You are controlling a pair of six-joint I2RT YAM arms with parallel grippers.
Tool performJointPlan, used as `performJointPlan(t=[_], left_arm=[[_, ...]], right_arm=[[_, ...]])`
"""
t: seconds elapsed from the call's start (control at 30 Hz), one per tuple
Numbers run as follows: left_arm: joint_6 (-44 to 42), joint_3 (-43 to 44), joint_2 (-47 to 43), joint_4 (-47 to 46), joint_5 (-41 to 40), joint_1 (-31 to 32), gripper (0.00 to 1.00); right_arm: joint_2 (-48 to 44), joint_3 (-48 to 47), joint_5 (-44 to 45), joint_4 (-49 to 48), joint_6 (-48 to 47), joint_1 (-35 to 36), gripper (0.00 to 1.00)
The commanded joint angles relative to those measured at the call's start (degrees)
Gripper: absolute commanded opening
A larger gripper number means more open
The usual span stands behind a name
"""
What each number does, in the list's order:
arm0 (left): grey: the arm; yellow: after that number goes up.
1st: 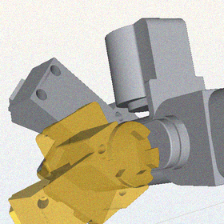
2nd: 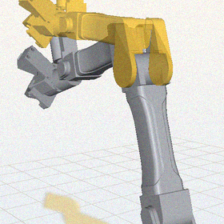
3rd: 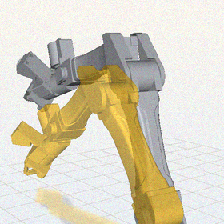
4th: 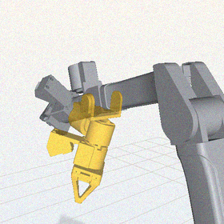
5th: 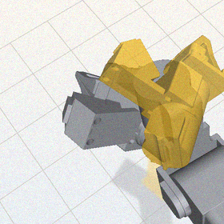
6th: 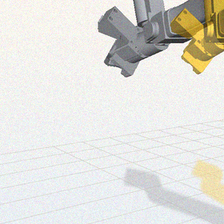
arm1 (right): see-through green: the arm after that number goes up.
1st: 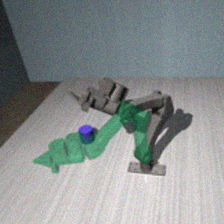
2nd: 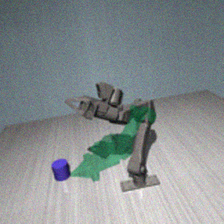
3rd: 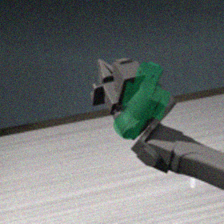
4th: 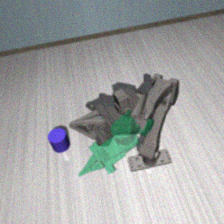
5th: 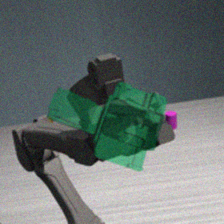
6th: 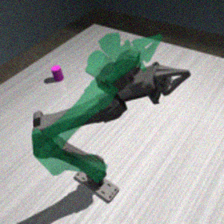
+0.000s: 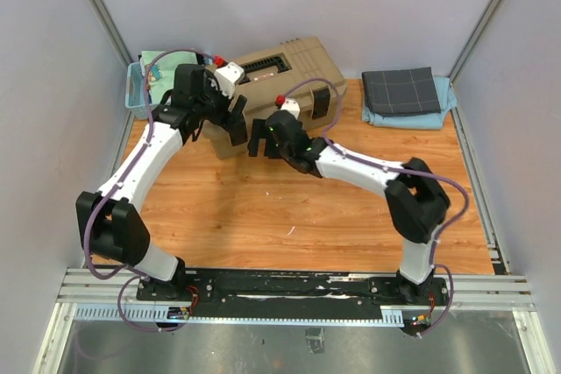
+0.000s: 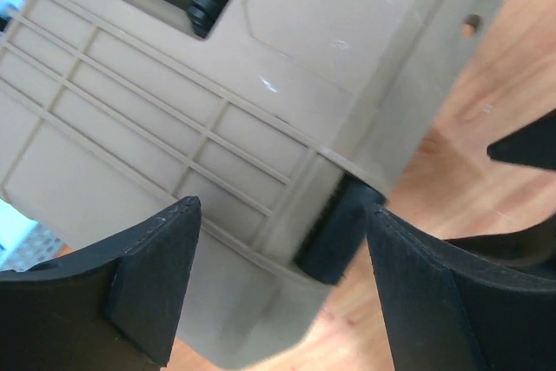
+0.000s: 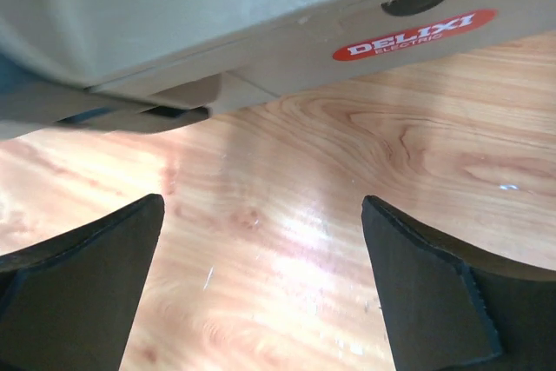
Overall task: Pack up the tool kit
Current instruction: Close the toolbox at the center of the board, then reset both arms
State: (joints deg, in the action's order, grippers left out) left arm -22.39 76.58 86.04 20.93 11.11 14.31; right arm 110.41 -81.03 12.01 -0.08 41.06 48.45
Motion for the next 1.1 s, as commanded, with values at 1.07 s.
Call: performJointPlan(t=[1.07], left_arm=[[16.68,-1.58,-21.09,14.65,12.23,0.2,0.99]], right_arm=[[-22.97,15.14,-4.54,7.82,-1.73,-0.54,0.98]])
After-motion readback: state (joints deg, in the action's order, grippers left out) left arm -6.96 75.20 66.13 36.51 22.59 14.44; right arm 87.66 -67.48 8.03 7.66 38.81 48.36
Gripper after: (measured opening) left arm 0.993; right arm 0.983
